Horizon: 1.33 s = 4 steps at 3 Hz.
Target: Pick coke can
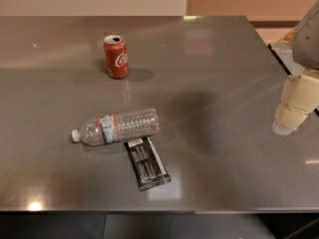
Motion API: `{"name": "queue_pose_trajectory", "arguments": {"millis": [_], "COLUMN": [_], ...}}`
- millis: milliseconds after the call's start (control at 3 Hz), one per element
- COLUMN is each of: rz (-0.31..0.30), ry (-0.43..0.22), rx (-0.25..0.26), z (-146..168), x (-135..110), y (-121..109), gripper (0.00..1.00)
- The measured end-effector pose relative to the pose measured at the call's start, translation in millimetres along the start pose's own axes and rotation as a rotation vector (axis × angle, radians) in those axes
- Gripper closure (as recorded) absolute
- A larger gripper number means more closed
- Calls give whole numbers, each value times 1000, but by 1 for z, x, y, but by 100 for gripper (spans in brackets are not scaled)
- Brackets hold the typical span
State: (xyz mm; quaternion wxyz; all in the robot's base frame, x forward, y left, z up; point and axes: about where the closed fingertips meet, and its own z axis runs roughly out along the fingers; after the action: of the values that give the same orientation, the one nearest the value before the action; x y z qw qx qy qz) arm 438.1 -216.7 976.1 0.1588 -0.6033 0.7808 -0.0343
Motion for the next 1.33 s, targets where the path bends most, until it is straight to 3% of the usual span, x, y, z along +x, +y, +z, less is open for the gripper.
{"name": "queue_pose_trajectory", "arguments": {"millis": [667,1000,1333], "rz": [0,69,96], "ry": [-3,-160,-230], "rx": [3,33,33], "z": [-1,31,47], "x": [-1,-52,-78], "y": [-1,-50,-70], "gripper": [0,0,0]}}
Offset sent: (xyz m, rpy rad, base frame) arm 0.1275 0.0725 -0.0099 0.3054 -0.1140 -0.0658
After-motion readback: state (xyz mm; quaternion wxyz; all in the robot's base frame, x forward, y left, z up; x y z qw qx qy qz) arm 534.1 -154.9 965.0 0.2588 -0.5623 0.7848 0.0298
